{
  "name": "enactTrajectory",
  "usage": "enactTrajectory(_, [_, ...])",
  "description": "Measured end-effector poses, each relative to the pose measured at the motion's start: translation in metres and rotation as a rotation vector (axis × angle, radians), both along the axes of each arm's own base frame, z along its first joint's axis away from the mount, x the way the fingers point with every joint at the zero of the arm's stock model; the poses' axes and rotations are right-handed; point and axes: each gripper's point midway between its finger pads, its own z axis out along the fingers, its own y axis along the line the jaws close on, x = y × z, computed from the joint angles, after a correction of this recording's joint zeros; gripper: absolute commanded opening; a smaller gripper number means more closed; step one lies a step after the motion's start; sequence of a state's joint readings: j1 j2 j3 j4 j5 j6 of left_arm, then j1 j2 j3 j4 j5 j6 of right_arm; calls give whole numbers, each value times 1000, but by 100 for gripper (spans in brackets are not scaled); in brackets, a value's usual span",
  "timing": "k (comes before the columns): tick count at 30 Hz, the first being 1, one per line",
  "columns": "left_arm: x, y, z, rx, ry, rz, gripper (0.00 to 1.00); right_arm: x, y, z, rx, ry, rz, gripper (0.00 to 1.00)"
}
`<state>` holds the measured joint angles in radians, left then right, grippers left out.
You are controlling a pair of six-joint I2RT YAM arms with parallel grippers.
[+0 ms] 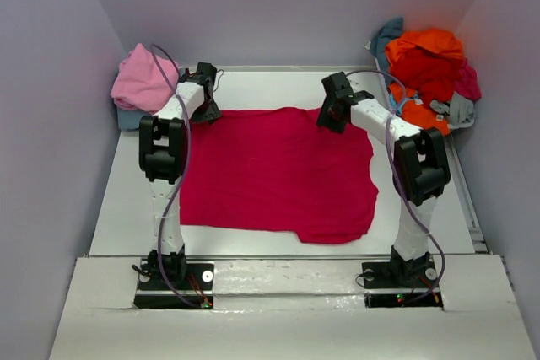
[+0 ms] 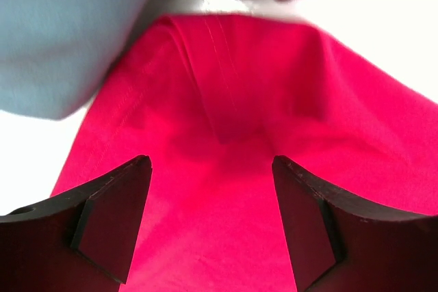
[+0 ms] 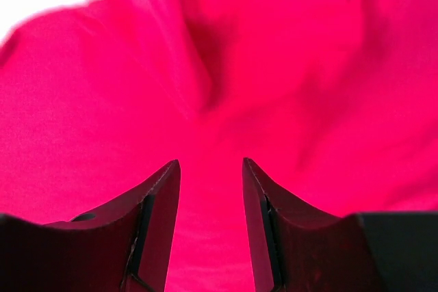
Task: Fold and stack the t-shirts
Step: Grap the side of the flattened tshirt furthest away from the robot with both arms
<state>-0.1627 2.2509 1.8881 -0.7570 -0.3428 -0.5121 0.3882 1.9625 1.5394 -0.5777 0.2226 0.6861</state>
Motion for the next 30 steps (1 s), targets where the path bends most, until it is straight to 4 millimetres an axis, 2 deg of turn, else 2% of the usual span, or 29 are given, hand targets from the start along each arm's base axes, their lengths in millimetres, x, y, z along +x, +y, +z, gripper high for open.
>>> enactTrajectory(6, [16,3,2,-16,-21,-2,83,36,6,24,11,-61,18,47])
enactTrajectory(10, [17,1,2,-25,-21,-11,82,50,10,26,19,-70,28,47])
enactTrajectory(17, [17,-2,2,-36,-17,-28,82,47,9,7,15,-20,36,47])
enactTrajectory(30, [18,-4,1,-50,-18,-38,82,49,2,2,9,-10,24,47])
